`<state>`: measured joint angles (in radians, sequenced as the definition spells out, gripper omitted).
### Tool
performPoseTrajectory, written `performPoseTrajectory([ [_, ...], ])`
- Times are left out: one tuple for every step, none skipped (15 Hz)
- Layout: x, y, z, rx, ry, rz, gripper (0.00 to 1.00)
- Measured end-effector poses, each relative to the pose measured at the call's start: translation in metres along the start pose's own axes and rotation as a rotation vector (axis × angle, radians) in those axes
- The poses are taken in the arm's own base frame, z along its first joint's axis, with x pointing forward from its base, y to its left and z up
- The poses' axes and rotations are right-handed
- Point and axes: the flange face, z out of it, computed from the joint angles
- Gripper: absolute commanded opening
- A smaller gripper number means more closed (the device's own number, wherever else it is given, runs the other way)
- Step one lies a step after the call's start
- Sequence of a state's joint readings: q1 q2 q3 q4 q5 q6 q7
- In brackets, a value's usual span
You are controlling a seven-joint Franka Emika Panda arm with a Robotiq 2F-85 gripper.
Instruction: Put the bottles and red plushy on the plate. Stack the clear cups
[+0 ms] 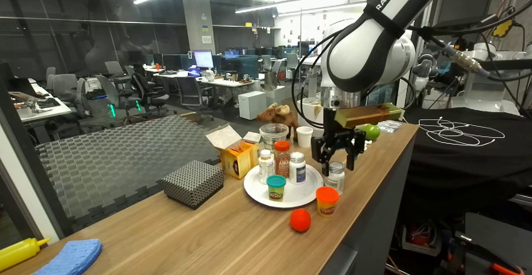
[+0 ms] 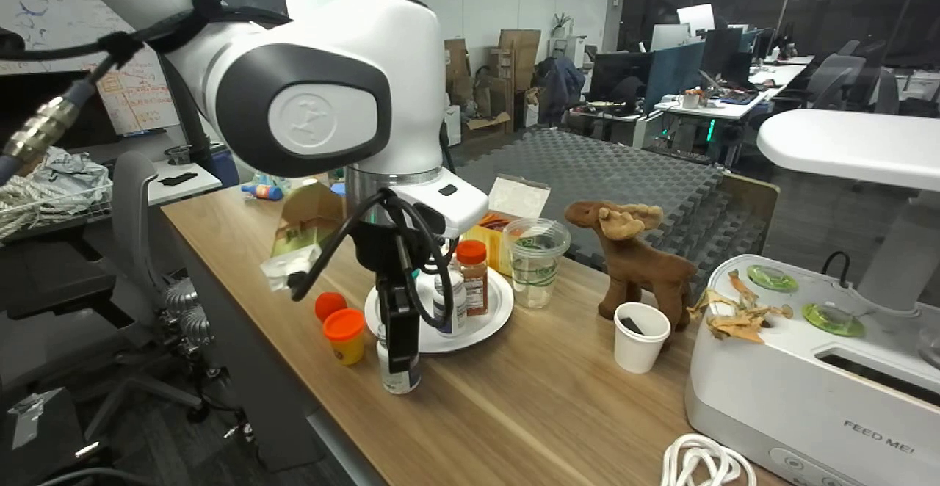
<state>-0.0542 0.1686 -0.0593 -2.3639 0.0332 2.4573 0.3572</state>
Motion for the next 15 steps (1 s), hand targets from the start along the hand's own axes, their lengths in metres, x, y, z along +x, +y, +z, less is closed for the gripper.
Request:
performPoseTrajectory([
  [0.0, -0.001, 0.001, -0.001, -0.001, -0.002, 0.39],
  [-0.001, -0.002, 0.001, -0.001, -0.001, -0.004, 0.3],
  [-0.001, -0.002, 0.001, -0.001, -0.001, -0.004, 0.26],
  [-0.001, -0.002, 0.0, 0.0, 0.0, -0.004, 0.26],
  [0.0, -0.002, 0.0, 0.0, 0.001, -0.002, 0.26],
  [0.0, -0.001, 0.0, 0.0, 0.002, 0.001, 0.26],
  [0.001, 0.001, -0.001, 0.0, 0.003, 0.004, 0.26],
  [0.002, 0.002, -0.003, 0.002, 0.007, 0.008, 0.26],
  [0.003, 0.004, -0.005, 0.003, 0.011, 0.013, 0.26],
  [0.004, 0.006, -0.009, 0.006, 0.018, 0.016, 0.26],
  [0.005, 0.008, -0.014, 0.008, 0.027, 0.018, 0.26],
  [0.005, 0.008, -0.02, 0.012, 0.038, 0.019, 0.26],
  [0.006, 0.008, -0.027, 0.016, 0.051, 0.016, 0.26],
  [0.006, 0.007, -0.034, 0.021, 0.065, 0.011, 0.26],
  [0.006, 0.004, -0.042, 0.027, 0.076, 0.003, 0.26],
])
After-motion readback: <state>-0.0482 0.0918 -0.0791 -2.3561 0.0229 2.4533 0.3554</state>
